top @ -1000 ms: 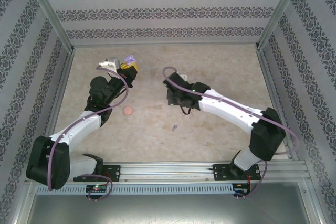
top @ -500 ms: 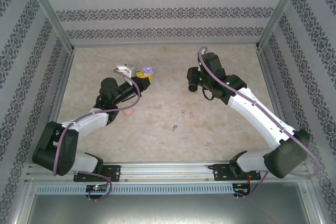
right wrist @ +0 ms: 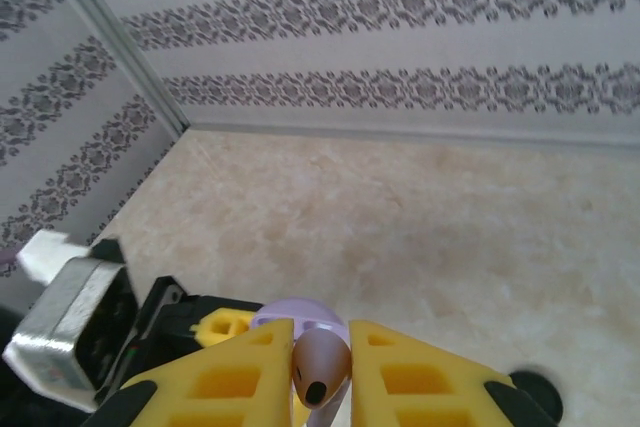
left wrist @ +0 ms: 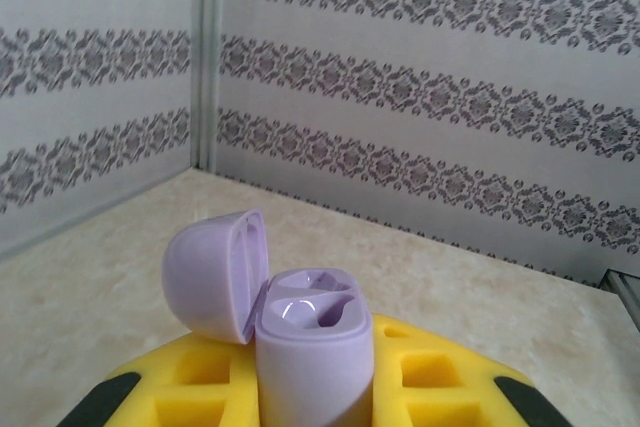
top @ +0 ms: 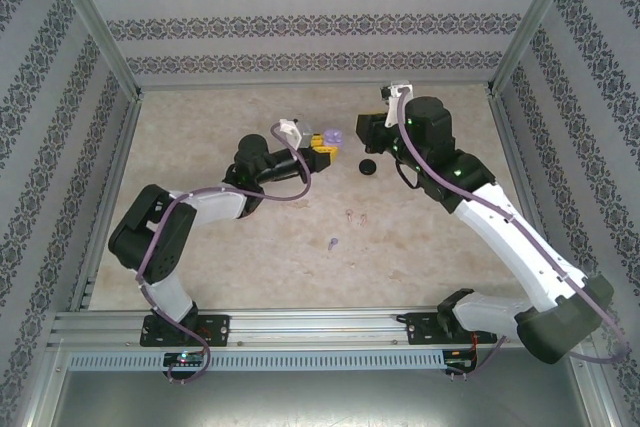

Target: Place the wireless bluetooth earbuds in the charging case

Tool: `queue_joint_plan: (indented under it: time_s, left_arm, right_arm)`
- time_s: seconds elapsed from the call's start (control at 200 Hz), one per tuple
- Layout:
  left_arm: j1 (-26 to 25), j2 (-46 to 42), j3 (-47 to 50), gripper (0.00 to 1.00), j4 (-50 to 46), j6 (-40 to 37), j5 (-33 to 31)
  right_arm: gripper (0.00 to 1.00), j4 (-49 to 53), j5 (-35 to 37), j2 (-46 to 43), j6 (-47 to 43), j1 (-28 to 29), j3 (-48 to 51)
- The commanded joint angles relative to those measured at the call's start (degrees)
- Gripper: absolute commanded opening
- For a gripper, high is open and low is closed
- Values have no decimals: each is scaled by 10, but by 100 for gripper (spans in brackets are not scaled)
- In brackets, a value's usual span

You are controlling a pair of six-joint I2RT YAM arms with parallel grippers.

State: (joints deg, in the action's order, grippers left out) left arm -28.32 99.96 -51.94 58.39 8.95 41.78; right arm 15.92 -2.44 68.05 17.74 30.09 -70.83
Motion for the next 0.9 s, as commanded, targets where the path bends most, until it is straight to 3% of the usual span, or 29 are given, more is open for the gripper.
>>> queue_joint_plan:
  time_s: [0.0, 0.2, 0.5, 0.894]
  left_arm:
    - [-8, 20, -40, 0, 95, -5, 40]
    - [-12, 35, -71, 0, 121, 6, 67]
    - [-35, 22, -83, 0, 100, -25, 104]
    - [-43, 4, -87, 0, 96, -34, 91]
  right_arm:
    - [19, -44, -24, -27, -67, -8, 16]
    - [19, -80, -49, -53, -106, -14, 53]
    - [19, -110, -107, -54, -87, -24, 67]
    - [19, -122, -139, -68, -69, -34, 86]
